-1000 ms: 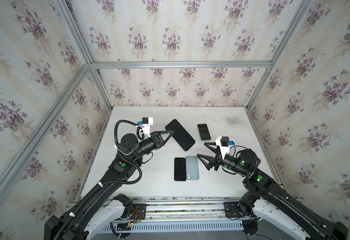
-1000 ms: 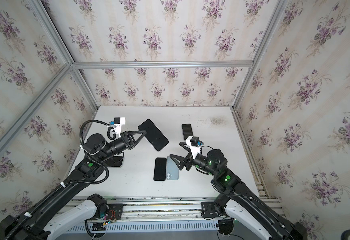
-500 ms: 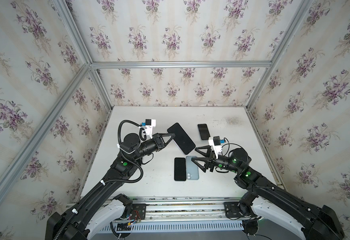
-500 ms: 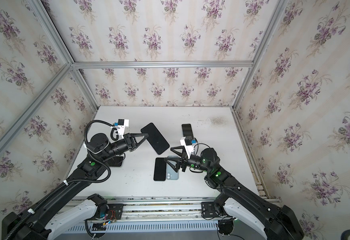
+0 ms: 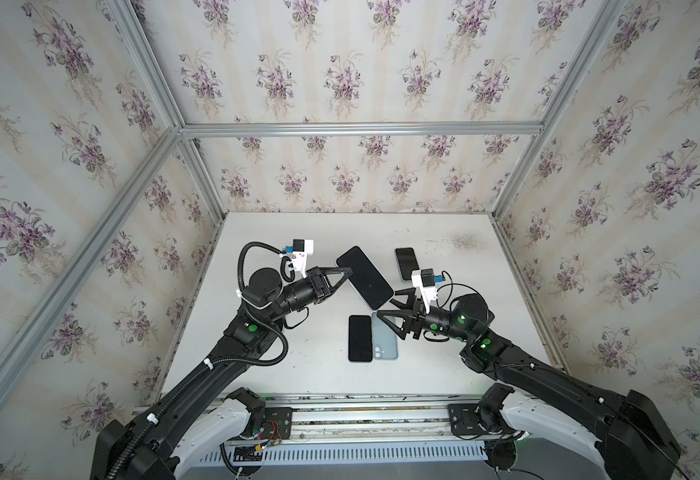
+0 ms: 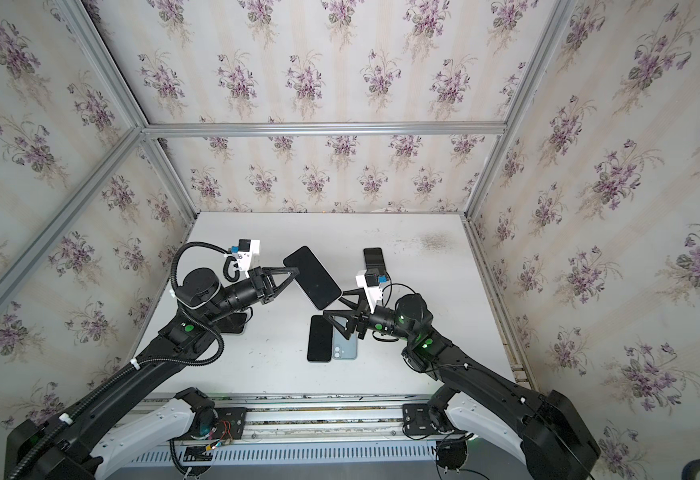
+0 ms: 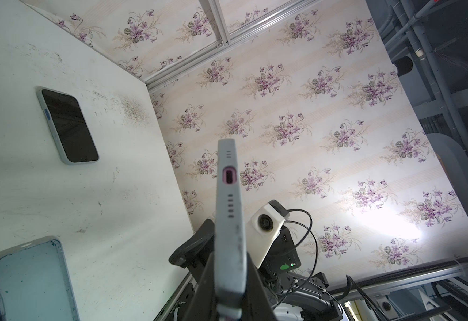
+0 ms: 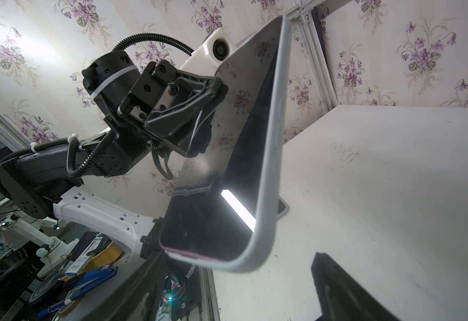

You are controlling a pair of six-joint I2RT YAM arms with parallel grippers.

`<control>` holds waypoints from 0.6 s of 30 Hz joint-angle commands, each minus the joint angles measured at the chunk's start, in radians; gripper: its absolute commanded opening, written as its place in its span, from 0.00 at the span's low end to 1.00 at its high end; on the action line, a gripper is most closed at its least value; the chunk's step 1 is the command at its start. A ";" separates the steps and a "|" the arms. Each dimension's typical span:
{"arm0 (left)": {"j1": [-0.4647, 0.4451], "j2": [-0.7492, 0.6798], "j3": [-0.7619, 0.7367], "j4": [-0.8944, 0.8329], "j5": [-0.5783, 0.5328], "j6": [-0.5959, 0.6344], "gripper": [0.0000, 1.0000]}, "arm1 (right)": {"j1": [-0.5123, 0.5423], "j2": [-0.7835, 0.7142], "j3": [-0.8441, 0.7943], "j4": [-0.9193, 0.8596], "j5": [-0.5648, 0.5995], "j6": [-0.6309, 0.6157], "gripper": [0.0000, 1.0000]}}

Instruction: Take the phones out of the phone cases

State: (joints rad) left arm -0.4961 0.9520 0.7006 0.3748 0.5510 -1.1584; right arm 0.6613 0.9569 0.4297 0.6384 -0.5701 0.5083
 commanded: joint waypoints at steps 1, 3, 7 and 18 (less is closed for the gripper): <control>-0.004 0.002 0.002 0.091 0.013 -0.014 0.00 | 0.001 0.006 0.007 0.056 0.019 0.005 0.86; -0.006 0.003 0.001 0.093 0.013 -0.014 0.00 | 0.001 0.008 0.007 0.056 0.025 0.003 0.86; -0.011 0.005 -0.004 0.102 0.011 -0.015 0.00 | 0.001 0.015 0.009 0.052 0.035 0.000 0.85; -0.038 0.012 -0.003 0.133 0.011 -0.041 0.00 | 0.000 0.067 0.025 0.013 0.087 -0.019 0.79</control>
State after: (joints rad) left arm -0.5255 0.9665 0.6910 0.3969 0.4980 -1.1622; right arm 0.6647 1.0103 0.4381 0.6563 -0.5587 0.4961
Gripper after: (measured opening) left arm 0.125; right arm 0.797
